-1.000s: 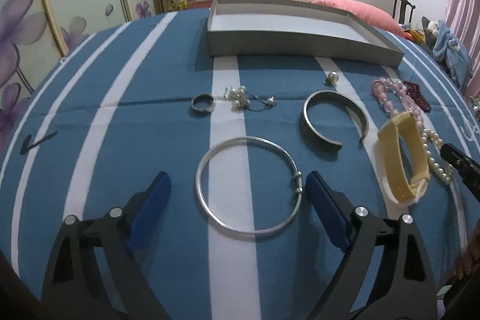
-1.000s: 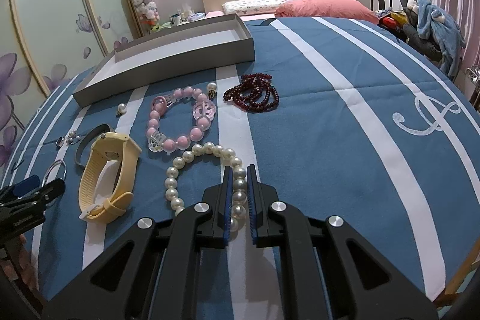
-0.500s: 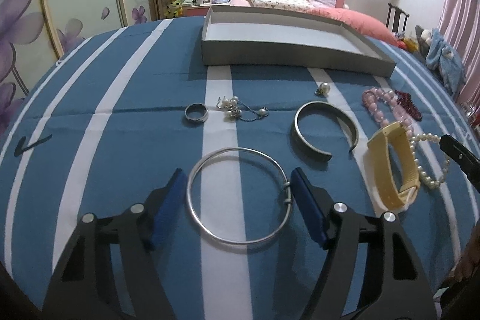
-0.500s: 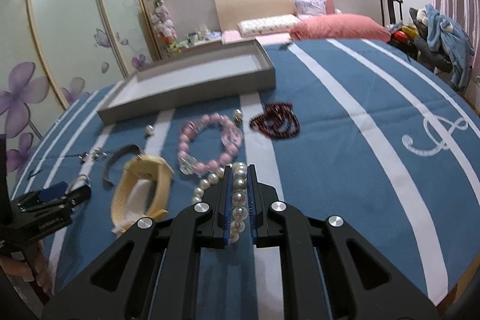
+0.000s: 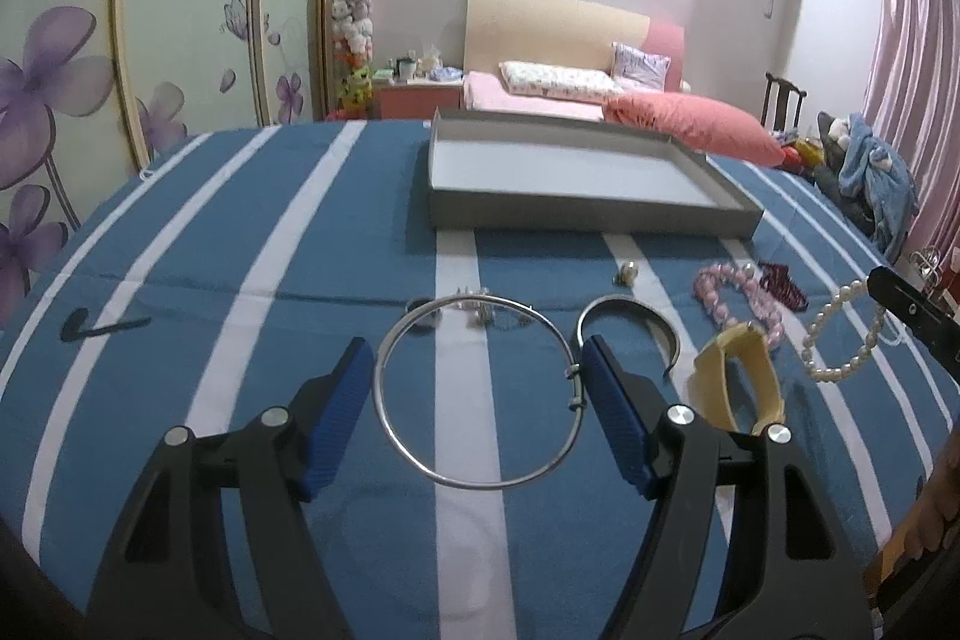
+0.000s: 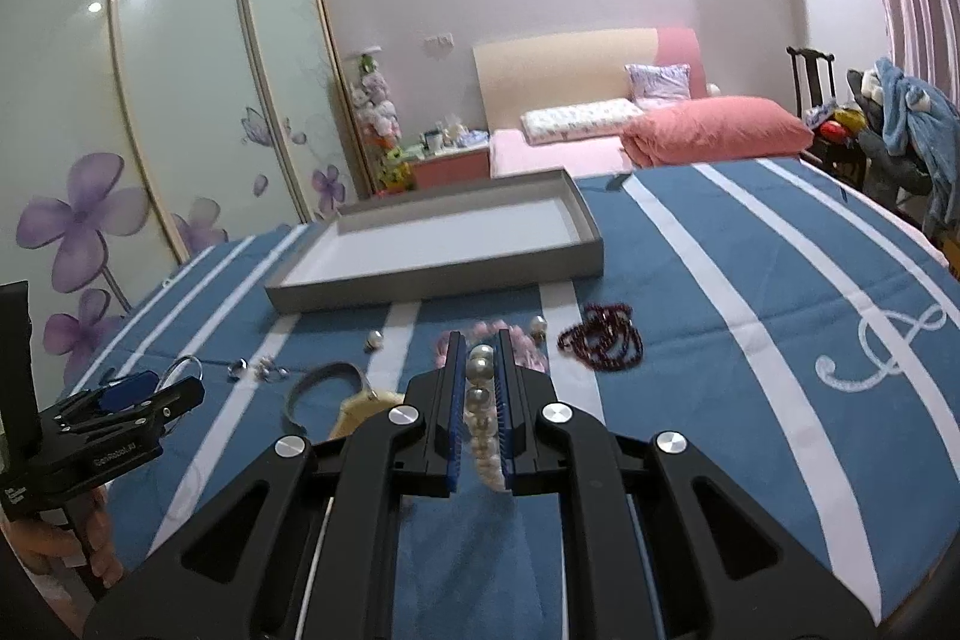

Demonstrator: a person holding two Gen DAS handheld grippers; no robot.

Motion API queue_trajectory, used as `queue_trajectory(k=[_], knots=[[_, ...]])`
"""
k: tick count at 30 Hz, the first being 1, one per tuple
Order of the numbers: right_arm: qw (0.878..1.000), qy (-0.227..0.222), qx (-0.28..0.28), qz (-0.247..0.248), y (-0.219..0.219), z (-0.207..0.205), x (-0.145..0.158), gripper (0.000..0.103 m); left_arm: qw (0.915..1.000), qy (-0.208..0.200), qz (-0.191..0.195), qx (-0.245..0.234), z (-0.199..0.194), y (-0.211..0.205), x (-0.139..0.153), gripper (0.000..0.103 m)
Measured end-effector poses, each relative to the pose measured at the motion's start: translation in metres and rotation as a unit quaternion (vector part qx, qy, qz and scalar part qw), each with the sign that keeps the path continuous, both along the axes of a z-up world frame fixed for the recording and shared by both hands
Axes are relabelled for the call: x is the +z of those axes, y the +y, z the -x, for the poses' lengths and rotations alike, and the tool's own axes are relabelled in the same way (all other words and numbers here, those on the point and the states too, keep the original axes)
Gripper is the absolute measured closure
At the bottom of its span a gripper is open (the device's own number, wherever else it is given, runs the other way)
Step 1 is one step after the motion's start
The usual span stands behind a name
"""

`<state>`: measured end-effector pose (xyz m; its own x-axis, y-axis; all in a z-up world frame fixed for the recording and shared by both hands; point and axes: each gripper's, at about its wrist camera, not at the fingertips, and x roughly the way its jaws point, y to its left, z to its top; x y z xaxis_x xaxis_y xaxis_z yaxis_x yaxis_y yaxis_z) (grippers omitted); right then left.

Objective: Organize jewelry
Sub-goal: 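Carry both into the gray tray and open both tools to release them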

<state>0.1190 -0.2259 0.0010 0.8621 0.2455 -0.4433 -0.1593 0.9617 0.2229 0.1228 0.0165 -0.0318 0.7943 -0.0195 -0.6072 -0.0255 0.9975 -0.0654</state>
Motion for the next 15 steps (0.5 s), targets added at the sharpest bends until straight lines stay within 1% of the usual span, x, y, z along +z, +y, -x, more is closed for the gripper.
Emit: queue_trajectory(k=[7,10,15], knots=[[0.999,-0.038,0.005,0.013,0.004,-0.005,0.025,0.093,0.9994,-0.033,-0.002,0.004,-0.005,0.004,0.023,0.033],[0.998,-0.058,0.004,0.019,0.004,-0.014,0.039,0.093,0.9988,-0.049,0.005,0.006,-0.013,0.009,0.036,0.033],[0.996,-0.09,0.002,0.019,0.006,-0.035,0.061,0.093,0.9972,-0.074,0.005,0.008,-0.034,0.01,0.059,0.033]])
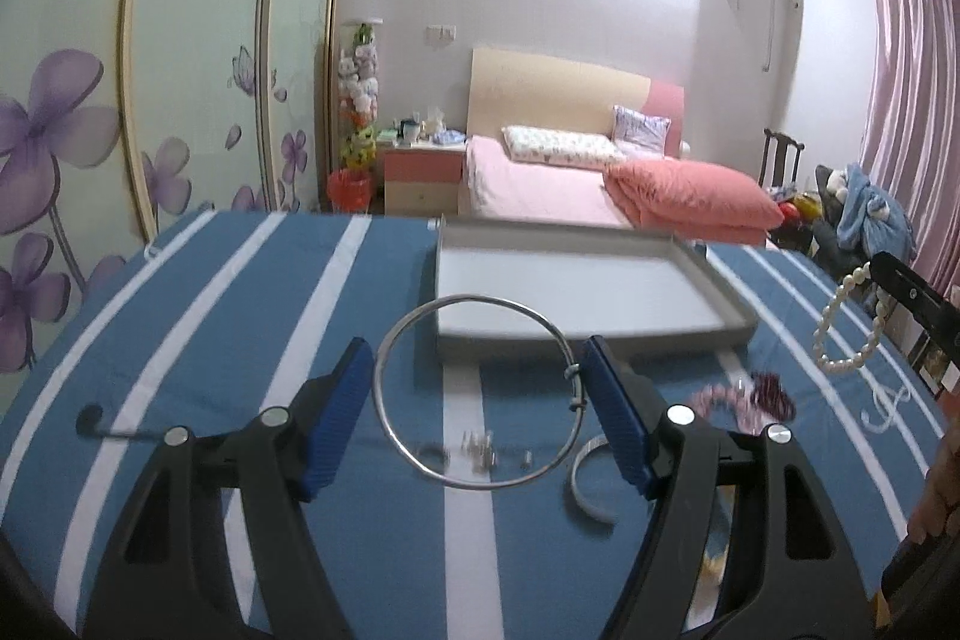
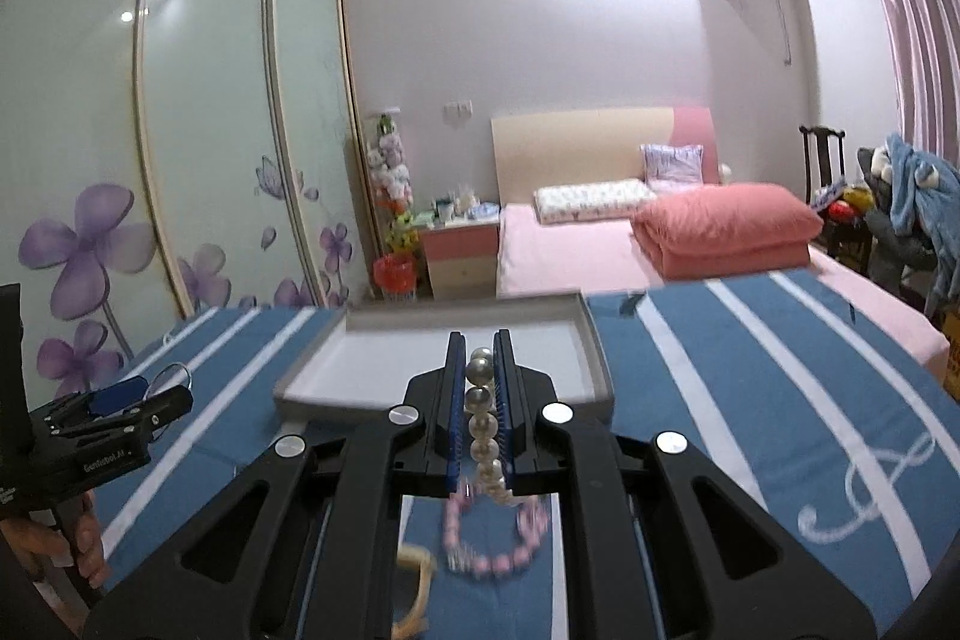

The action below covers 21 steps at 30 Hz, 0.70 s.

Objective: Organize jewelry
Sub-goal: 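Carry both into the gray tray and open both tools to release them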

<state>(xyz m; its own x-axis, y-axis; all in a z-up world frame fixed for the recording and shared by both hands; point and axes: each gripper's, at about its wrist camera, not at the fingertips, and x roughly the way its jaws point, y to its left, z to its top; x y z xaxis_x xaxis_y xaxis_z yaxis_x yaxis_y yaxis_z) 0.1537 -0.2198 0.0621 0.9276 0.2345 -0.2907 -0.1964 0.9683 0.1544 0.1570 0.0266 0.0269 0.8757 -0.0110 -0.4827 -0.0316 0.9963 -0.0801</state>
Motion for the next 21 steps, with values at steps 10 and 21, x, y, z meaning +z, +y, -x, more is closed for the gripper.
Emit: queue_trajectory(k=[10,21], knots=[[0.999,-0.037,0.005,-0.003,0.008,-0.056,0.021,0.093,0.9985,-0.049,-0.018,-0.015,-0.071,-0.026,0.029,0.033],[1.0,0.02,0.008,-0.006,0.017,-0.139,-0.015,0.093,0.9999,-0.001,-0.008,-0.007,-0.163,-0.036,-0.009,0.033]])
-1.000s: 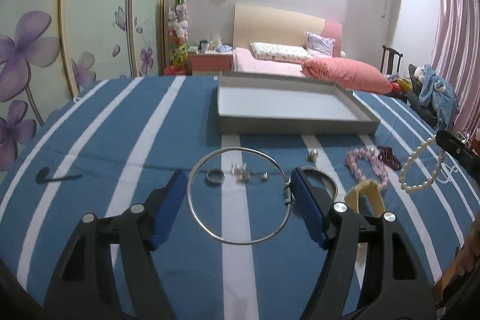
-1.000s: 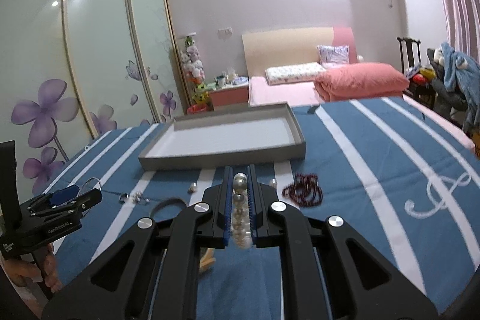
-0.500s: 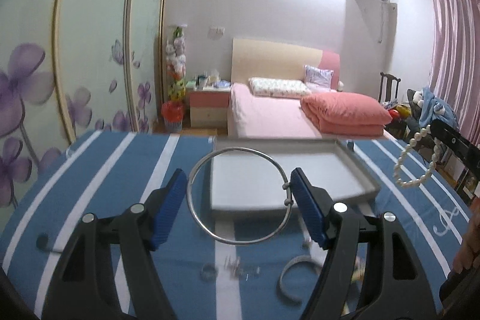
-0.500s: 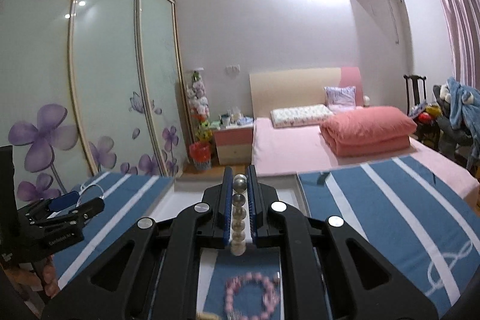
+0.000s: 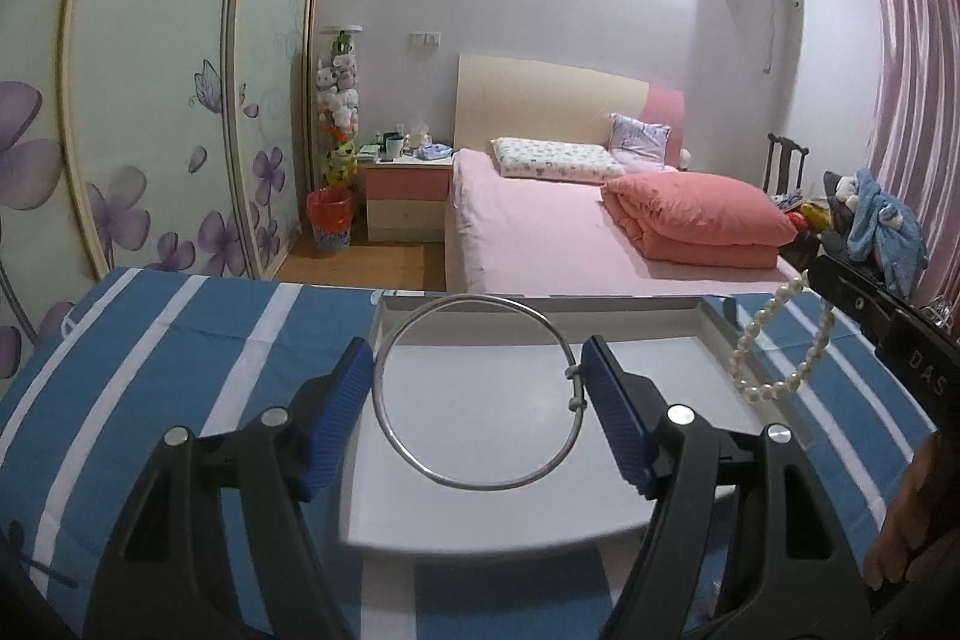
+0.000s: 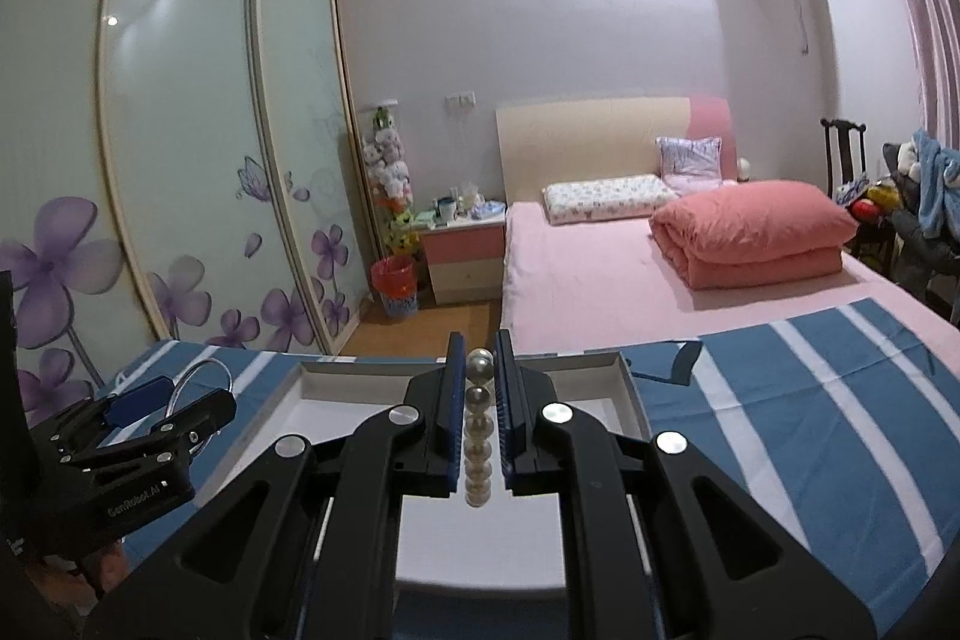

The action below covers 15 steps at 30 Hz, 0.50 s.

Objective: Organize jewelry
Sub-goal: 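Carry both into the gray tray and open both tools to release them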

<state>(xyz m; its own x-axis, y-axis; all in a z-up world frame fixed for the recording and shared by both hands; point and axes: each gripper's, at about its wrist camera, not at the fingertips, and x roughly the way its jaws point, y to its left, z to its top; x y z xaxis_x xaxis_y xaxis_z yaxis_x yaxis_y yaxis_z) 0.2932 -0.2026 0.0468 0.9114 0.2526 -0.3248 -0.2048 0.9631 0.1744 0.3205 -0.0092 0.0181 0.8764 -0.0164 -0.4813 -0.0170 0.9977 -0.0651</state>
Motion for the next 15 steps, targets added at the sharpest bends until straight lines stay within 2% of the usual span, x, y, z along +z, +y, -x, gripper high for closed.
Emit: queue_trajectory(k=[10,15], knots=[[0.998,0.07,0.007,0.003,0.012,-0.039,-0.029,0.093,0.999,0.043,0.005,-0.004,-0.048,0.001,-0.028,0.033],[0.996,0.083,0.008,0.007,0.014,-0.045,-0.034,0.093,0.9985,0.055,0.006,-0.006,-0.057,0.0,-0.038,0.033]])
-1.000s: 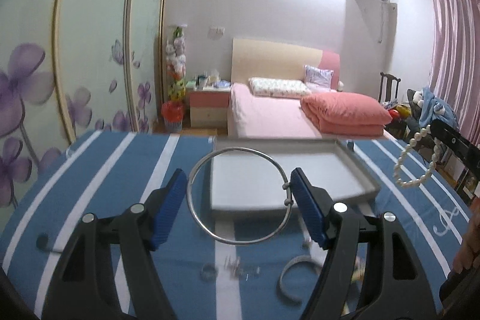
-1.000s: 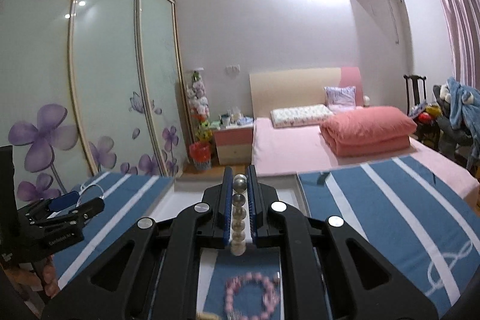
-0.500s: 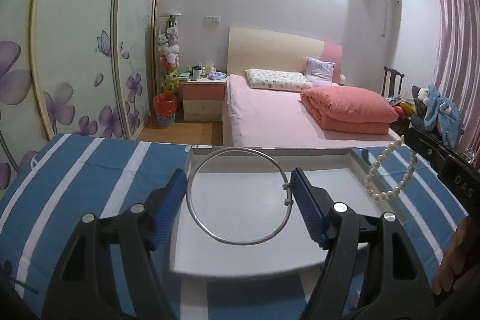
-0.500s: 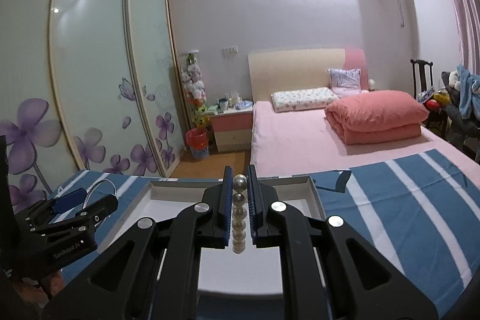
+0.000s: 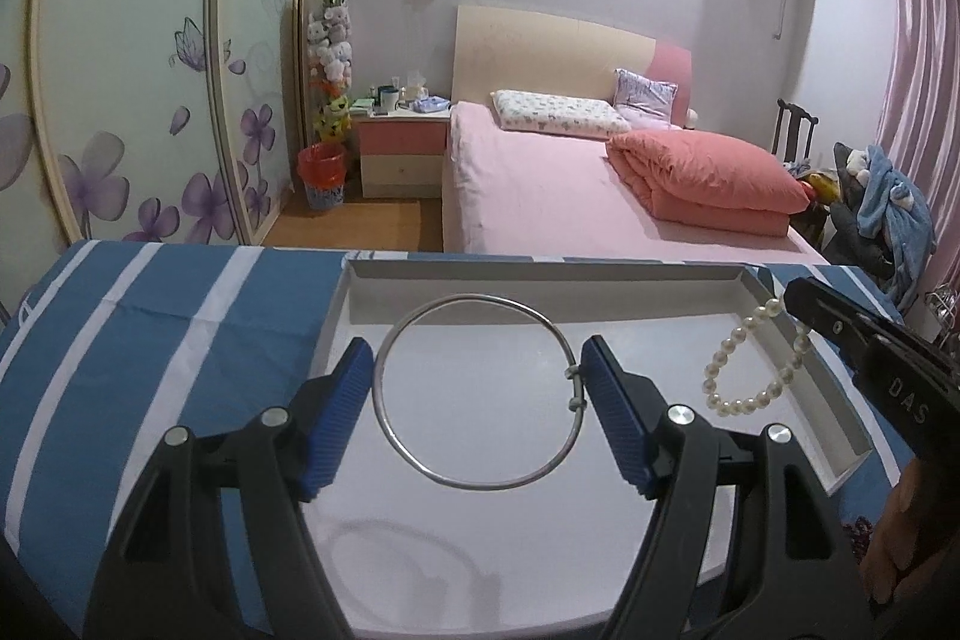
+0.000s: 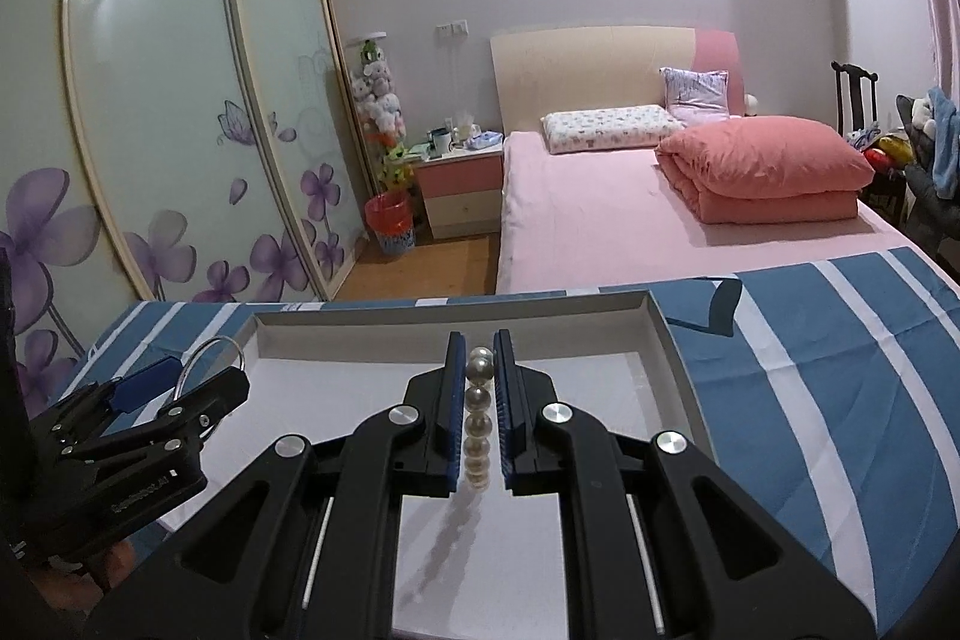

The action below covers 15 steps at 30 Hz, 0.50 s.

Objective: Organize jewelry
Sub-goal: 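Carry both into the gray tray and open both tools to release them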

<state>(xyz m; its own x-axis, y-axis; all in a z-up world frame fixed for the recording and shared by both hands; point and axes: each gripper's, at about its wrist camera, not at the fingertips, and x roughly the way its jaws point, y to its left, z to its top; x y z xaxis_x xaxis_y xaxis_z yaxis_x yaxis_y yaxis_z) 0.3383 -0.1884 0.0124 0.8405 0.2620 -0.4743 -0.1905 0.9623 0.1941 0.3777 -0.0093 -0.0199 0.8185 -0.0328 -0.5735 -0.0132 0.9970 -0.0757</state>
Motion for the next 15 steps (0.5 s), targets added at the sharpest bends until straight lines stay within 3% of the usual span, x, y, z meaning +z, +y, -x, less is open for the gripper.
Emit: queue_trajectory(k=[6,10,15], knots=[[1.0,0.009,0.0,-0.004,0.0024,-0.0061,0.0003,0.091,0.9999,0.011,0.001,-0.006,-0.0058,-0.0006,-0.0079,0.033],[1.0,0.009,-0.003,-0.009,-0.0014,-0.0083,0.0026,0.072,1.0,0.007,-0.002,-0.004,-0.0053,0.0001,-0.0087,0.029],[1.0,0.004,-0.004,-0.003,-0.0001,-0.0071,0.0053,0.071,1.0,0.005,0.003,0.002,-0.0029,0.0059,-0.0058,0.029]])
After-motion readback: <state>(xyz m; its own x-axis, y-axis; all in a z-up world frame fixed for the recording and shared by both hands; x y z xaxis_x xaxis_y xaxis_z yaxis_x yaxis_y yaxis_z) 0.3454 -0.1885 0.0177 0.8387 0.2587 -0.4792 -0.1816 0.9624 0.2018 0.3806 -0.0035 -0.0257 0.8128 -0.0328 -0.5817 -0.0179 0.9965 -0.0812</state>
